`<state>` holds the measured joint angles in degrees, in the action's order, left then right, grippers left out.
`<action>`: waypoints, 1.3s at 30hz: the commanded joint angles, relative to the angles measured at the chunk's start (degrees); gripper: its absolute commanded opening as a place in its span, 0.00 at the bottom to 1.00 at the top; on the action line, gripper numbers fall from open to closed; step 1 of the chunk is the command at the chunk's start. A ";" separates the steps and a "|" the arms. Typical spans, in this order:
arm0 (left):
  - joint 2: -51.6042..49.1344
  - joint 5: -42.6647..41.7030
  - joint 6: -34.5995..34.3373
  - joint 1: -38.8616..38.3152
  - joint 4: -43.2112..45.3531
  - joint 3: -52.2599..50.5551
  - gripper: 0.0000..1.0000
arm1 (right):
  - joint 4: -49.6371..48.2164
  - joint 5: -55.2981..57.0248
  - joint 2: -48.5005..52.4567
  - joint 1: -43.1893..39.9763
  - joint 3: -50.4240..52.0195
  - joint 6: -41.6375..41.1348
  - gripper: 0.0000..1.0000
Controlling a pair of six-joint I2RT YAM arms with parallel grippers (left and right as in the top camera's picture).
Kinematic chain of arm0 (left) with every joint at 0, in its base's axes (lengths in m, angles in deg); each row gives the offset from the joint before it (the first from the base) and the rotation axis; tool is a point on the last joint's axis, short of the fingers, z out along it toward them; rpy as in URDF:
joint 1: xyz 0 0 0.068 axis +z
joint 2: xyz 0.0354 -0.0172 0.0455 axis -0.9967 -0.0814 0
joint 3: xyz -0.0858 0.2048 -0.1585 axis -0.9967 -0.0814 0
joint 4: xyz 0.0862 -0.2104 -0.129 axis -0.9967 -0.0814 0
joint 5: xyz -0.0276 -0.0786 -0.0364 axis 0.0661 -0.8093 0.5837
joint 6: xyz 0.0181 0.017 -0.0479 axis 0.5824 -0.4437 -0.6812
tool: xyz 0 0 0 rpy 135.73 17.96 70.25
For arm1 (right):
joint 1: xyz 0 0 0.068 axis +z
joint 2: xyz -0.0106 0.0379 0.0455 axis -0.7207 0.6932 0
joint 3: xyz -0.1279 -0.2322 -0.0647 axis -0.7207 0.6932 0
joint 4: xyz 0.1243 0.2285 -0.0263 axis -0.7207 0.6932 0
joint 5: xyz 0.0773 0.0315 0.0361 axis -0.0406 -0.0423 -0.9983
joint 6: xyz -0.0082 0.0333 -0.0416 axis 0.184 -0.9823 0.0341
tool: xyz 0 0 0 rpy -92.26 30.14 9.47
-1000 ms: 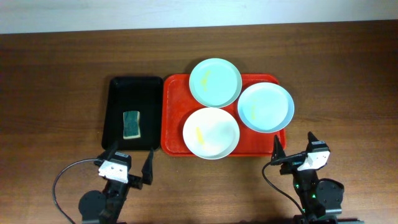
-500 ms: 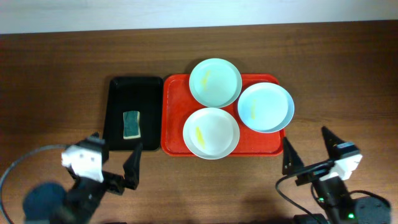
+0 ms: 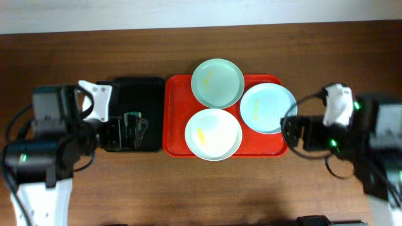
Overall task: Clean dirty plates on tray and stack at the side
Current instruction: 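Move left gripper over the sponge and right gripper to the white plate rim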
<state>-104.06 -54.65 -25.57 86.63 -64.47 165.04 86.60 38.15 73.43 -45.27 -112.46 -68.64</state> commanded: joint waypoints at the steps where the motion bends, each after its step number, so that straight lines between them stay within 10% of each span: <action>1: -3.65 -1.46 0.48 -0.02 -2.89 0.96 0.99 | 2.80 -13.49 6.27 0.28 -1.27 2.05 0.99; 7: -7.39 -1.46 0.48 -0.02 -5.42 0.92 0.89 | 8.20 -19.08 15.74 0.39 -1.25 5.70 0.68; 12: -8.11 -1.49 0.48 -0.02 -6.69 0.90 0.21 | 9.75 -19.08 21.14 1.36 -0.37 6.10 0.58; 14: -8.11 -1.49 0.48 -0.02 -6.99 0.85 0.00 | 9.07 -19.02 22.84 2.34 0.04 6.12 0.84; 15: -8.11 -1.49 0.48 -0.02 -7.04 0.85 0.00 | 8.50 -19.04 23.91 2.97 0.33 6.14 0.98; 19: -8.11 -1.46 0.48 -0.04 -7.08 0.85 0.00 | 5.53 -18.12 28.39 4.42 1.51 6.05 0.95; 22: -8.11 -1.44 0.48 -0.02 -7.06 0.85 0.02 | 3.82 -13.14 32.22 5.62 1.95 2.93 0.27; 24: -8.11 -0.94 0.48 -0.02 -6.88 0.85 0.31 | 3.17 -9.68 34.80 7.02 2.29 0.81 0.05; 27: -8.11 -0.83 0.50 -0.04 -6.36 0.85 0.51 | 1.25 -6.99 37.81 9.94 2.49 0.63 0.05; 39: -8.11 2.54 0.46 -0.04 -3.30 0.85 0.51 | -8.35 6.71 41.90 15.21 2.51 -9.55 0.47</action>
<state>-111.93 -53.97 -25.37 86.63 -68.32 165.12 79.33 41.50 114.87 -30.34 -110.20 -75.33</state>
